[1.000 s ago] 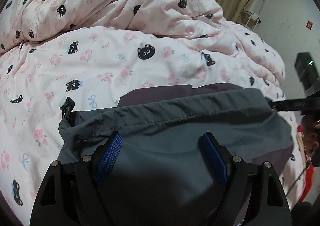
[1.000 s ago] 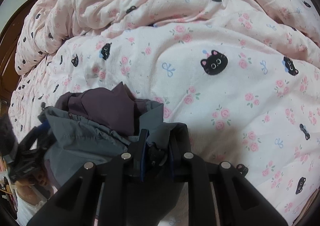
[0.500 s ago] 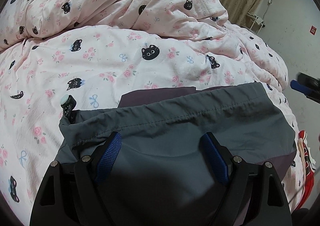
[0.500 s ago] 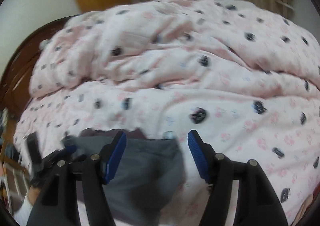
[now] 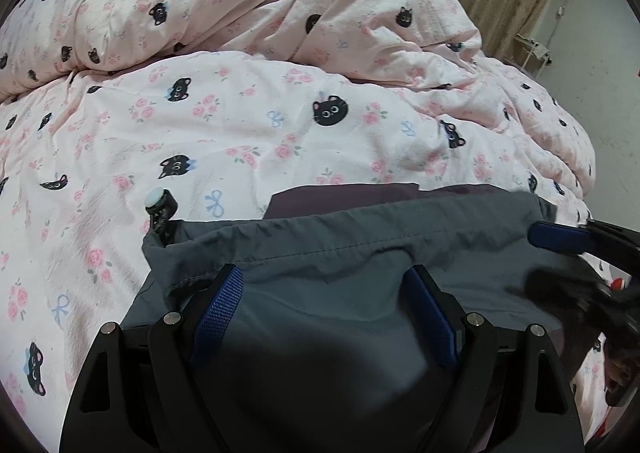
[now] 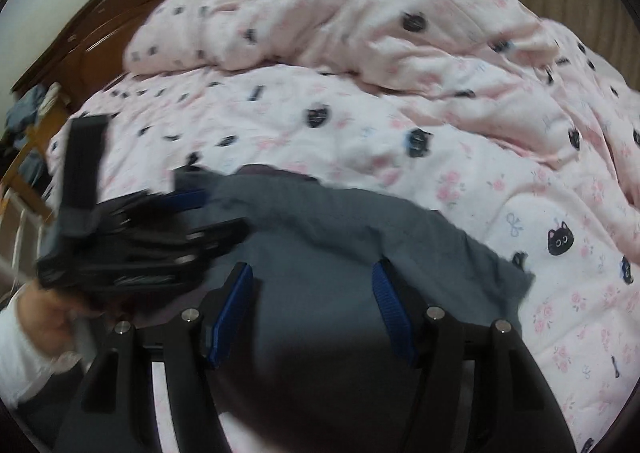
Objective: Fold clothes
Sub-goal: 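Press the folded jacket bundle flat with both grippers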
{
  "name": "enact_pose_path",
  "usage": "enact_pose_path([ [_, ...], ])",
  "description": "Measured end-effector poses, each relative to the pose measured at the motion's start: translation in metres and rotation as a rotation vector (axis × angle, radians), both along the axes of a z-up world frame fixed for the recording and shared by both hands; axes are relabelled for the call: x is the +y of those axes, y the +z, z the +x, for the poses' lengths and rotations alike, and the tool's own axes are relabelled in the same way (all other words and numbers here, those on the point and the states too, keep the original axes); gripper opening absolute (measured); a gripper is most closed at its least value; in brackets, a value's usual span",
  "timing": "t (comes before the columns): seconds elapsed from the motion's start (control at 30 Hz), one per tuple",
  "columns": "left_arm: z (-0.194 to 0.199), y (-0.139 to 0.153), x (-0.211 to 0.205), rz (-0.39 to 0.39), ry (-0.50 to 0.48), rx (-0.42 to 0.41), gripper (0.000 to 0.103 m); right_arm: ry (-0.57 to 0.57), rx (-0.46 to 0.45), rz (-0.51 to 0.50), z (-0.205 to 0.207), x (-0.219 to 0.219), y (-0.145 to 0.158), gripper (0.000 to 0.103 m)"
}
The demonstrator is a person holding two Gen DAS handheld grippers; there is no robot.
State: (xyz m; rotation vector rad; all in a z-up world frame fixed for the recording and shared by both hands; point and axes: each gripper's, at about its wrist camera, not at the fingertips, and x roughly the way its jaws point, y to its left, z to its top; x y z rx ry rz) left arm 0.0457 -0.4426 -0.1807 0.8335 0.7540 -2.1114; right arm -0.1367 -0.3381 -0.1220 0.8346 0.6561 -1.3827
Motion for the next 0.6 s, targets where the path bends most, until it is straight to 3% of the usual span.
enact_pose_path([
  [0.33, -0.004, -0.01, -0.005, -0.003, 0.035, -0.038, 0.082, -0.11, 0.011, 0.038, -0.028, -0.026, -0.044, 0.058],
  [0.53, 0.0, -0.011, -0.01, 0.019, 0.037, -0.019, 0.084, -0.137, 0.014, 0.009, -0.032, -0.028, -0.047, 0.057],
  [0.6, 0.001, -0.012, -0.01, 0.021, 0.041, -0.014, 0.086, -0.175, 0.013, -0.024, -0.037, -0.024, -0.043, 0.052],
])
